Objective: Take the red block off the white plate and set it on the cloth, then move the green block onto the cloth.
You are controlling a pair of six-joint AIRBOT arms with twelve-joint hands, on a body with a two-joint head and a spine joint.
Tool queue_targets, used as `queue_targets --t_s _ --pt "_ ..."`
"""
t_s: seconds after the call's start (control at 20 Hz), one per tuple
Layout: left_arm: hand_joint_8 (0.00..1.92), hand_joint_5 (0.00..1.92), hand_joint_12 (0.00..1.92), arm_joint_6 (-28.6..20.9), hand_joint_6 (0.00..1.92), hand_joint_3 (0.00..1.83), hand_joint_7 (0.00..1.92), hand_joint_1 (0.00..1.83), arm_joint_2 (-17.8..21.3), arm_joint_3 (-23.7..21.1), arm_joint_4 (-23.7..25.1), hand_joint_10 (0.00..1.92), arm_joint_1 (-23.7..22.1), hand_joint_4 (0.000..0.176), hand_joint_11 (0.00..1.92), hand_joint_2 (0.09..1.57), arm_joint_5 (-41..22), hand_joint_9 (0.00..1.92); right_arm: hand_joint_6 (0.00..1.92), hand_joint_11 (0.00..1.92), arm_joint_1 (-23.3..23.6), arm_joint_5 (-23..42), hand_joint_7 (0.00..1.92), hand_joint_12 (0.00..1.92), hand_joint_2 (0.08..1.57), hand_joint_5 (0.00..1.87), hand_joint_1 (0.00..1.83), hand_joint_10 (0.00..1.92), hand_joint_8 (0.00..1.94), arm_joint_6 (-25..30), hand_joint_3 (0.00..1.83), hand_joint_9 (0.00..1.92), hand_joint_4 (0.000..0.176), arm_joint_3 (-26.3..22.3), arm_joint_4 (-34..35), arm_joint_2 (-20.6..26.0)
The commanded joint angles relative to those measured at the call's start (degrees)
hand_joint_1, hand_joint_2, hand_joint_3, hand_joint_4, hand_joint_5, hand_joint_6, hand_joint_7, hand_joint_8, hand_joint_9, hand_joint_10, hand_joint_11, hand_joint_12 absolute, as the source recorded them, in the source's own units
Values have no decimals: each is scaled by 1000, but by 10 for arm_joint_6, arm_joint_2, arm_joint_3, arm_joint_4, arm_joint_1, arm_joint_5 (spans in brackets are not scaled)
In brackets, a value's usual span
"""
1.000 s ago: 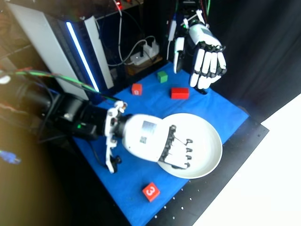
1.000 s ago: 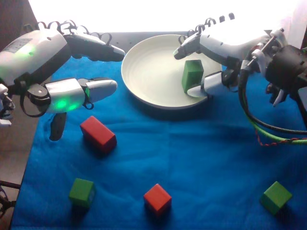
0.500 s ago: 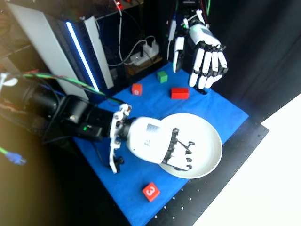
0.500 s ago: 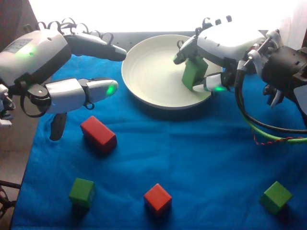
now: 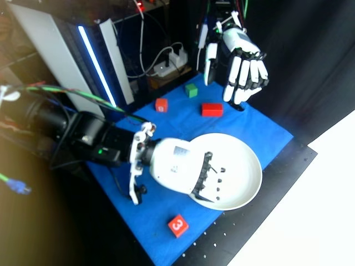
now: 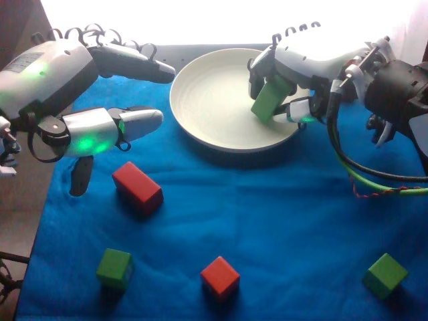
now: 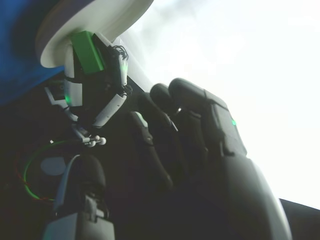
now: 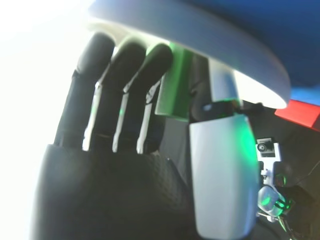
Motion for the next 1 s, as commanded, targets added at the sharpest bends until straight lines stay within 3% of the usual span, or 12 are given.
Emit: queue_targets --t_s 0.0,0.15,0.3,0.45,0.5,0.55,0.6,0.65,0.75,0.9,0.95 --pt "18 755 1712 0 0 1 743 665 2 -1 2 1020 -8 58 129 1214 -73 347 1095 748 11 -65 953 1563 1131 888 1377 1316 989 1 1 875 0 0 -5 1" --pt "35 761 1699 0 2 1 756 670 3 -1 -1 1069 -7 41 115 1227 -73 338 1033 741 25 -72 906 1683 1147 870 1376 1413 1135 1 3 839 0 -19 -15 21" --pt "38 775 1572 -1 3 0 758 683 4 -2 -3 810 -6 57 132 1208 -71 420 1014 648 30 -90 869 1769 1174 846 1367 1522 1245 1 3 762 0 -45 -23 46" --pt "20 778 1512 -1 1 0 748 660 6 -3 -6 635 -5 50 102 1205 -71 458 985 572 30 -121 859 1863 1175 905 1363 1549 1222 1 0 727 0 -86 -40 80" --pt "19 780 1561 0 1 0 755 647 7 -4 -8 718 -4 58 85 1203 -71 439 822 691 30 -134 900 1909 1151 974 1284 1640 1353 1 0 809 0 -108 -51 93" --pt "16 772 1580 0 0 0 753 616 9 -5 -10 785 -2 78 71 1201 -73 421 814 839 29 -149 851 1919 1170 943 1257 1865 1494 1 1 877 0 -131 -57 107" --pt "21 778 1610 0 2 0 765 629 10 -6 -13 873 0 84 78 1192 -75 412 817 827 29 -161 864 1921 1163 957 1257 1853 1477 1 0 863 0 -148 -61 123" --pt "26 783 1625 0 3 0 773 650 14 -8 -16 942 4 73 101 1189 -80 401 928 773 23 -178 818 1921 1195 864 1337 1703 1411 1 5 720 0 -171 -75 140" --pt "30 789 1664 0 3 1 774 680 21 -14 -22 1001 12 74 76 1191 -90 359 1084 813 11 -203 844 1910 1199 774 1361 1617 1327 1 1 736 0 -205 -90 162" --pt "25 794 1590 2 3 0 760 696 23 -15 -26 828 14 67 73 1193 -92 391 1145 807 -26 -259 952 1759 1162 845 1377 1347 1139 1 0 848 0 -250 -90 203" --pt "27 801 1590 4 4 0 767 722 23 -15 -28 765 15 55 47 1197 -93 414 1151 810 -34 -267 934 1758 1176 823 1374 1372 1181 1 0 839 0 -260 -90 211"
